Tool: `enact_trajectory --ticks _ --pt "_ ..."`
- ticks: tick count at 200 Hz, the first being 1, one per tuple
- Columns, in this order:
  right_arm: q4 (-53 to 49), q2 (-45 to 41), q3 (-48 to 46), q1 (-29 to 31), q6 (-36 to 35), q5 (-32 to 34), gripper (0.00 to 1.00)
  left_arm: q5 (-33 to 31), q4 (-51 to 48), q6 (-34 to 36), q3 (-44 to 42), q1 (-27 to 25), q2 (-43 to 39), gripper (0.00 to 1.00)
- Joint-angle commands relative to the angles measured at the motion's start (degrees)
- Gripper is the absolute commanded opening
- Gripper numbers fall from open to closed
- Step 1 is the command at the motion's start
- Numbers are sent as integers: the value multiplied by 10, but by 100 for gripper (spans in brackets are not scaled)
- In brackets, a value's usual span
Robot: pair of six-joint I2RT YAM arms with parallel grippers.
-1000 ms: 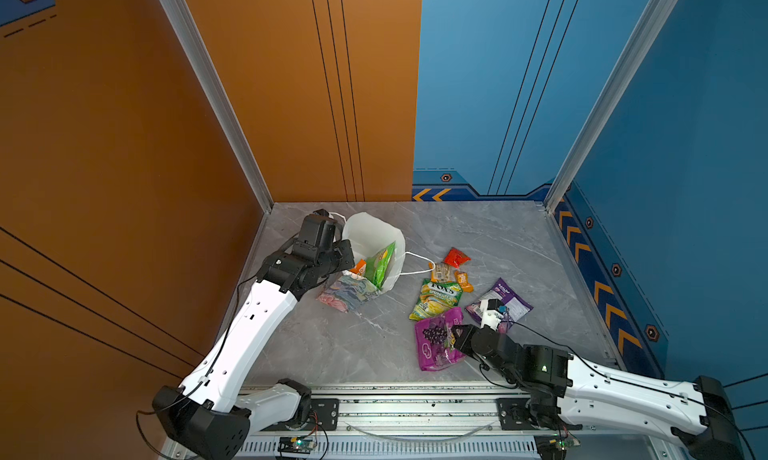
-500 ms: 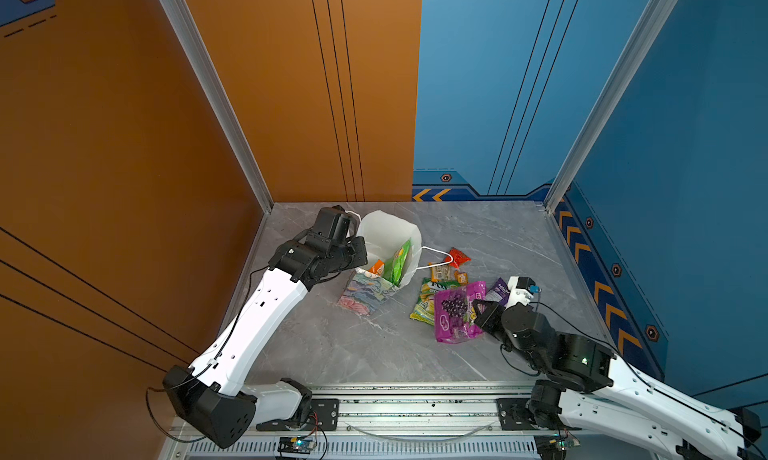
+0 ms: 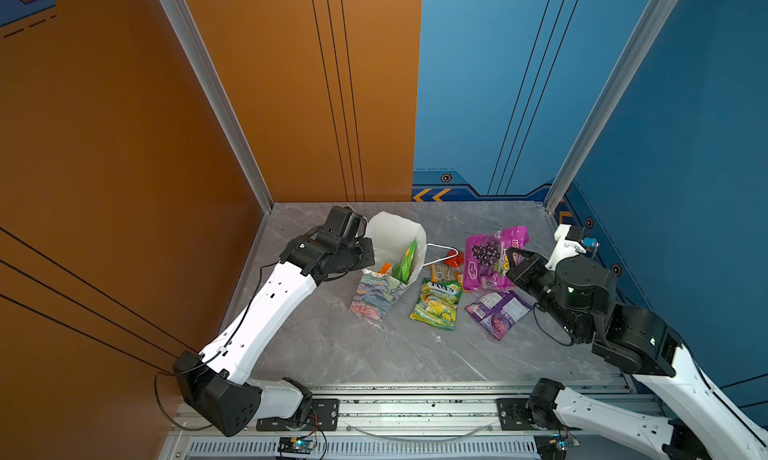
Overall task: Place the snacks into the paper bag
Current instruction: 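Lift the Lot100 bag with the right gripper toward the paper bag, then lower the Lot100 bag into the paper bag held by the left gripper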
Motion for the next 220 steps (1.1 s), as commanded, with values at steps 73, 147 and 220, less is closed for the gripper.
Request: enact_trajectory --ticks 73,147,220 --pt "27 270 314 47 -87 -92 0 10 53 -28 -40 24 -62 0" --pt "62 344 305 75 -53 -110 0 17 58 -30 -54 29 -72 0" --pt "92 381 275 77 -26 -127 0 38 61 -22 -53 26 -76 0"
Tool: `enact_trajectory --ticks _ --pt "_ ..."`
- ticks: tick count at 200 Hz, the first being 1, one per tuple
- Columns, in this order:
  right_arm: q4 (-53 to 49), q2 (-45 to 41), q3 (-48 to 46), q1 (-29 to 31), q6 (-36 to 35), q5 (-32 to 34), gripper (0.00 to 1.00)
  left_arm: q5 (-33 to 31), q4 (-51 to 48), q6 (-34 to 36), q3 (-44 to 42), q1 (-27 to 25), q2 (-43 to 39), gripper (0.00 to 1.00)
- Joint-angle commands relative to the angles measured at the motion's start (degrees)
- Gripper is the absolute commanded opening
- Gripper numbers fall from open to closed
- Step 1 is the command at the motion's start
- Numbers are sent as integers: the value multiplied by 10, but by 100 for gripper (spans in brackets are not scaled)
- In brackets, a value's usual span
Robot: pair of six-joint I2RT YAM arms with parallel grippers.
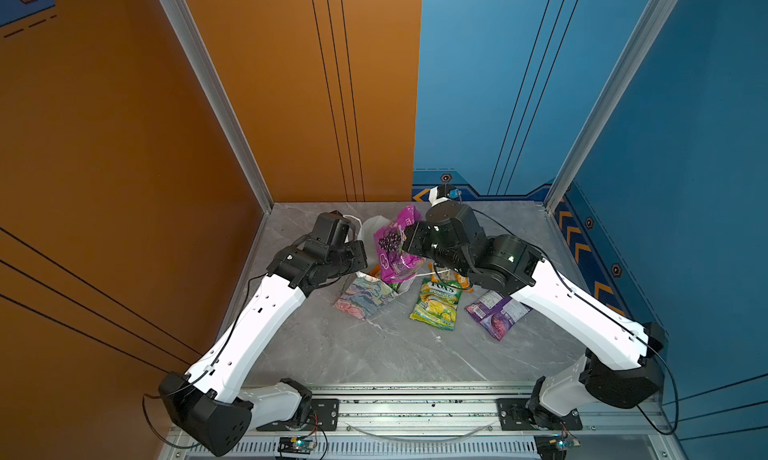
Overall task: Place the snacks into the paper bag
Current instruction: 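Lower the Lot100 bag into the paper bag held by the left gripper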
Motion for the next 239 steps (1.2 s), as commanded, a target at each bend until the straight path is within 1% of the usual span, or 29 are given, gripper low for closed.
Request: enact_trajectory --ticks 1,38,79,85,116,239 --pt "74 4 3 3 15 -7 0 20 30 2 0 1 -19 0" --pt "91 17 -2 -3 28 -12 0 29 39 9 -2 -7 -27 0" --pt "137 30 -26 9 55 -16 0 30 45 9 -7 -10 -32 0" --pt "149 30 -48 10 61 -17 0 31 46 10 -7 -10 -32 0" --pt "191 35 -82 11 85 -24 0 34 48 13 -5 -8 -31 0" --pt "209 129 -72 6 116 -64 0 50 55 14 -9 -11 -31 0"
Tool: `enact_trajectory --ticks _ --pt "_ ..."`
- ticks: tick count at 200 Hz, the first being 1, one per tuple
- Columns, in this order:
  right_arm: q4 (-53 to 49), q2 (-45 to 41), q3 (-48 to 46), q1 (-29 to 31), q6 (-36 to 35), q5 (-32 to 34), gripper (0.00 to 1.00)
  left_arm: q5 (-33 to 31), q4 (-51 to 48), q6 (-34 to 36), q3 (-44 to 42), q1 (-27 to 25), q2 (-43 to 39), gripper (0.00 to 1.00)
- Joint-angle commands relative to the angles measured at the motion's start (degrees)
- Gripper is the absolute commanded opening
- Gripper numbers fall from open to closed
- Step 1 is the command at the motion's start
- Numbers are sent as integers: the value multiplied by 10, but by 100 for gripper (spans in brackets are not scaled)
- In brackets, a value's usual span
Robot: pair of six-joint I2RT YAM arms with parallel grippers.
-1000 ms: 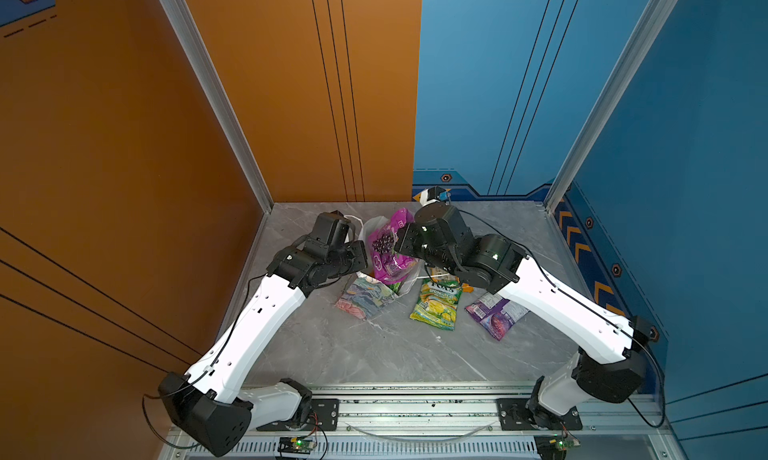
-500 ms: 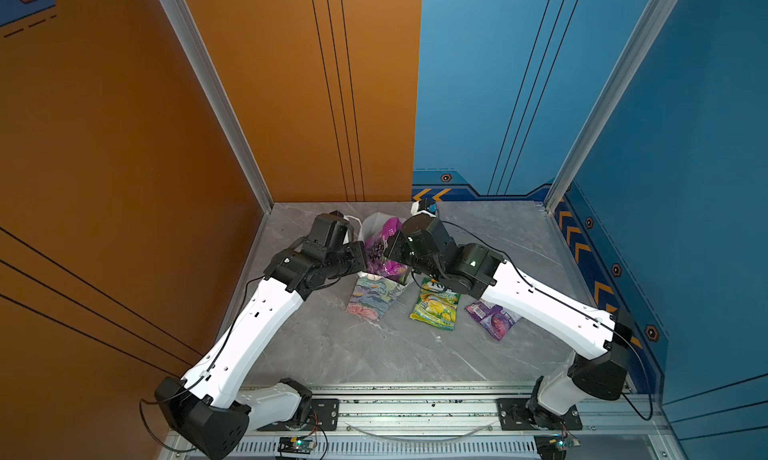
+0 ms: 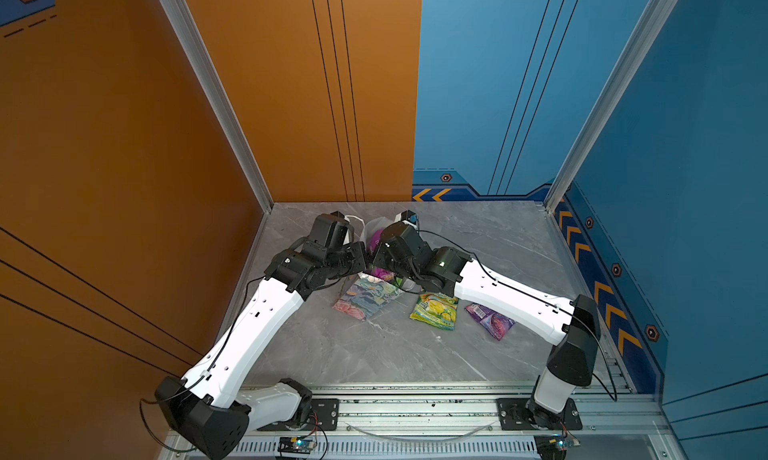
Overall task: Place the snacks into the paper bag
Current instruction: 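Lower the Lot100 bag into the paper bag held by the left gripper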
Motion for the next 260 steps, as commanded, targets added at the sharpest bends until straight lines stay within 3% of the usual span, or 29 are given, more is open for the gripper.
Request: enact_trajectory --ticks 1,69,121,149,171,228,260 --pt "51 7 17 0 16 -20 0 24 42 10 4 -5 -16 0" --pt "56 42 31 -9 28 -56 0 24 43 11 2 -5 -18 0" --pt "140 -16 -42 -31 65 -67 0 23 44 10 1 -3 -17 0" --pt "162 -76 -85 -41 67 -11 0 21 44 8 0 -4 -17 0" --pt "184 -90 -97 -46 78 -11 0 23 45 8 1 -2 -14 0" --pt "186 -37 -88 -41 104 4 0 32 54 10 -2 -2 -19 0" --pt "187 19 -60 -38 118 -21 0 43 59 9 -4 -4 -17 0"
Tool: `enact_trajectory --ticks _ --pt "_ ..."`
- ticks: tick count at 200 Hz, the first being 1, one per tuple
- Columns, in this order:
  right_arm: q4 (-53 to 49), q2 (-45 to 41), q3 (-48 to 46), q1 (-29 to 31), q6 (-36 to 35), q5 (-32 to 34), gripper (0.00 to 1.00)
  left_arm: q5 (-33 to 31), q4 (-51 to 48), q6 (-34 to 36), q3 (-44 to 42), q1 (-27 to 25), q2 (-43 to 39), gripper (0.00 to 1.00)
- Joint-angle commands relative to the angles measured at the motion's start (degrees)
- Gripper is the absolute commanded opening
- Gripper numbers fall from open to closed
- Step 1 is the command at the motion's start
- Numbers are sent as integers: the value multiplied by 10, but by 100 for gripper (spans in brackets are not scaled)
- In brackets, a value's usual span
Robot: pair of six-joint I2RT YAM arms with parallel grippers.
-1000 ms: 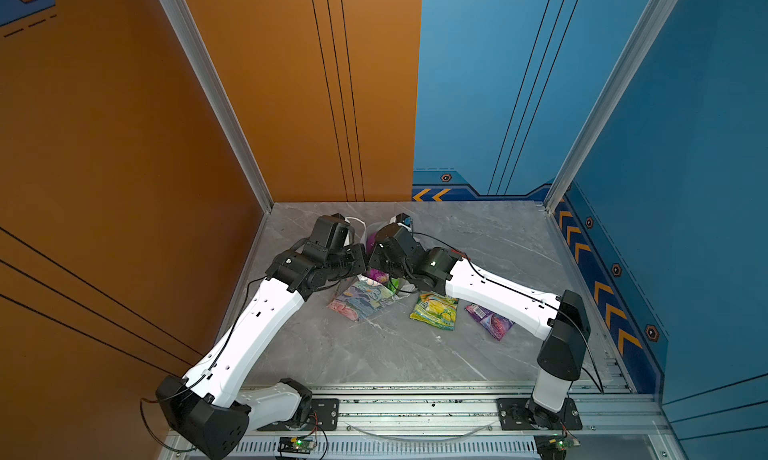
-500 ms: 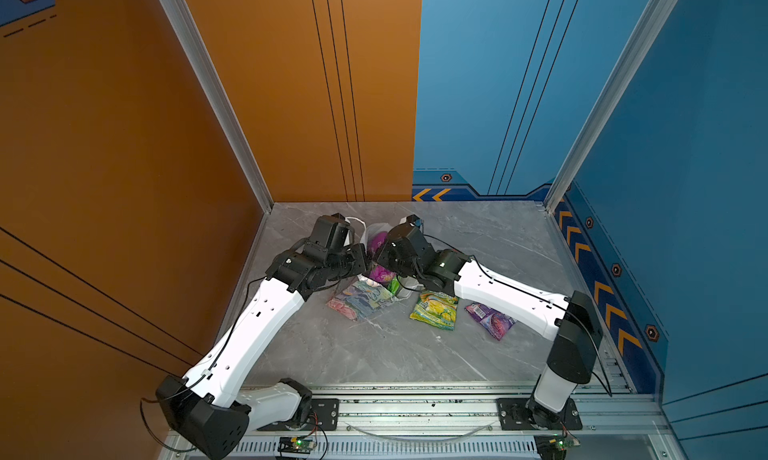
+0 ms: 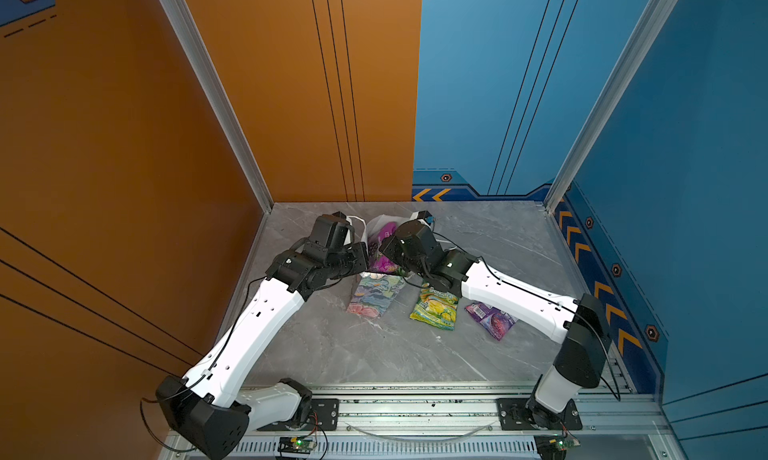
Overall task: Place the snacks into the paper bag
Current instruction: 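Lower the Lot100 bag into the paper bag held by the left gripper, then open the right gripper to release the Lot100 bag and raise it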
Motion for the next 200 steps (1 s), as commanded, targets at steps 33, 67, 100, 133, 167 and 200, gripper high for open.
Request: enact_trajectory --ticks 33,67,100,133,167,200 --pt "23 75 73 11 26 -35 0 34 45 9 3 -5 -12 0" --pt "13 83 71 14 28 -29 0 33 45 9 3 -5 -14 0" --pt "6 82 71 12 30 -34 8 26 45 6 0 -1 -17 0" --pt "-50 52 89 16 -13 2 45 20 44 1 -5 9 -19 0" --pt "-84 6 86 18 -51 27 62 19 44 -4 -8 23 -19 0" --pt "-125 -51 67 25 -82 70 66 13 45 -5 -10 28 -20 0"
